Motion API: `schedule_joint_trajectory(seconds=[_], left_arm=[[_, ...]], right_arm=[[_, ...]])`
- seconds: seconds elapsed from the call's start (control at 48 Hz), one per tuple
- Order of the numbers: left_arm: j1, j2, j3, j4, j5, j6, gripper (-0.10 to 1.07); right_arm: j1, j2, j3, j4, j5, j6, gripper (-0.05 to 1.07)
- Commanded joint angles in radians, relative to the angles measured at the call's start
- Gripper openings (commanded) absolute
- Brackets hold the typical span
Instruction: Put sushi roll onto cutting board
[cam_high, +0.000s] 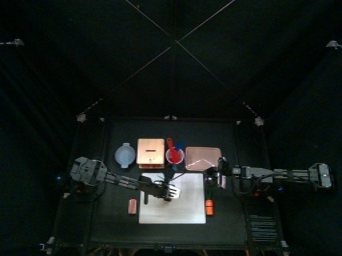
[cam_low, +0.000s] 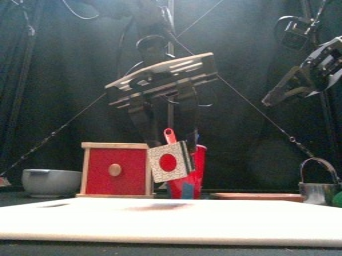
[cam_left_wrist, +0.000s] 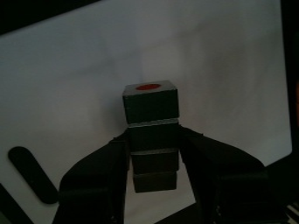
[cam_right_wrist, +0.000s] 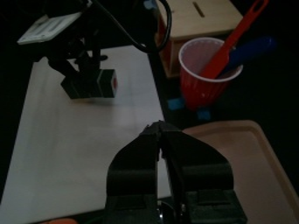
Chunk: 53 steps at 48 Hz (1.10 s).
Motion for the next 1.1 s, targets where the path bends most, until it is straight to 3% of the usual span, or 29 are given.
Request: schedule_joint_trajectory(seconds=[0.0, 0.229, 0.417, 0.688, 0.812, 0.958, 1.083], left_arm=[[-0.002, 0.009, -0.074, -0.012, 0.021, -0.003, 0.66], [0.003, 0.089, -0.161, -0.049, 0.089, -0.034, 0.66], [0.005, 0.112, -0.175, -0.044, 0.138, -0.087, 0.66], [0.005, 0.11, -0.184, -0.043, 0.14, -0.1, 0.87], [0.005, 0.107, -0.187, -0.044, 0.14, -0.092, 0.97], [0.005, 0.087, -0.187, -0.035, 0.152, -0.072, 0.98], [0.003, 0.029, -0.179, 0.011, 0.164, 0.023, 0.98]], right_arm=[[-0.003, -0.005, -0.008, 0.0, 0.011, -0.002, 0.01], [-0.015, -0.008, 0.005, 0.003, 0.012, 0.0, 0.01], [-0.018, -0.008, 0.012, 0.008, 0.012, 0.0, 0.01], [-0.031, -0.006, 0.002, 0.006, 0.012, 0.0, 0.01], [-0.038, -0.006, 0.005, 0.008, 0.012, 0.002, 0.01], [-0.038, -0.006, 0.011, 0.012, 0.017, 0.002, 0.01], [-0.038, -0.008, 0.014, 0.031, 0.018, 0.003, 0.01]])
